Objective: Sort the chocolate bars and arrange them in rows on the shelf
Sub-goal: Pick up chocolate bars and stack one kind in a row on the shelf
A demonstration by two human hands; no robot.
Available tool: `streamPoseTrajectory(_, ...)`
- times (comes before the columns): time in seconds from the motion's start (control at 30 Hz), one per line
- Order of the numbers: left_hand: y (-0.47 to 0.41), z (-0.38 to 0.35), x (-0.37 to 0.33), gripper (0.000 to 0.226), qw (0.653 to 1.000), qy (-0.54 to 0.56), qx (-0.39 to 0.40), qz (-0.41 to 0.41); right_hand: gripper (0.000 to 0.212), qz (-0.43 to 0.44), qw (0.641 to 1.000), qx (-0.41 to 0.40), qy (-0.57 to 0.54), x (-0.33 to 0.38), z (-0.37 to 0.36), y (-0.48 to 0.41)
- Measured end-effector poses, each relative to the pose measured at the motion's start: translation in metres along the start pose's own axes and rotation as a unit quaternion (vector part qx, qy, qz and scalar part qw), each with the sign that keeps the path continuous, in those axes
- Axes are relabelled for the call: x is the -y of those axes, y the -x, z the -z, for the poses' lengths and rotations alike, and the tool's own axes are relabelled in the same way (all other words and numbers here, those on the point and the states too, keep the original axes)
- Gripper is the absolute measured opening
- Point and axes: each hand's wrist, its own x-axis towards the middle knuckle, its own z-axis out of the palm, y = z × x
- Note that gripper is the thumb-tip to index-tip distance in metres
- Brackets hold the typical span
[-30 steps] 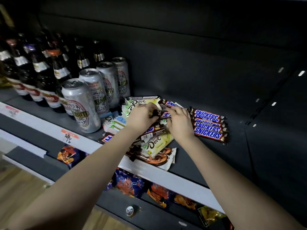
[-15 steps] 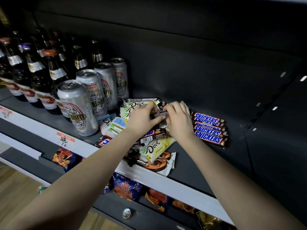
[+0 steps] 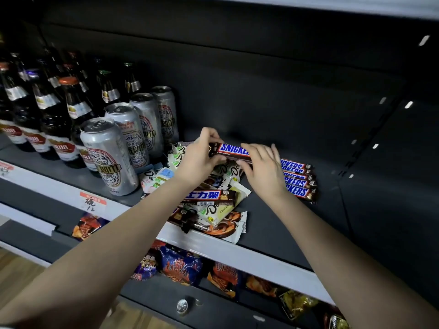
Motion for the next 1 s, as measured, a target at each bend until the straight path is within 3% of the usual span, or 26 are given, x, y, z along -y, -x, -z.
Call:
streamPoseTrajectory(0.5, 0.009, -0.061, -0.037, 0.041, 0.99, -0.077, 0.054, -0.101, 0.038, -0.091, 0.995, -0.034, 0.006, -0.035, 0.051, 0.057)
streamPoseTrajectory(0.8, 0.037, -0.097, -0.05, 0.036, 0.988, -0.081, 0.119, -0.055, 0.04, -0.099, 0.99, 0.026, 0.093, -0.054, 0.067, 0.104)
streamPoseTrajectory(1.0, 0.043, -0.112, -0.051, 0.032, 0.986, -0.101, 0.13, 0.008, 0.048, -0.152, 0.983, 0.086, 0.059, -0.055, 0.057, 0.113)
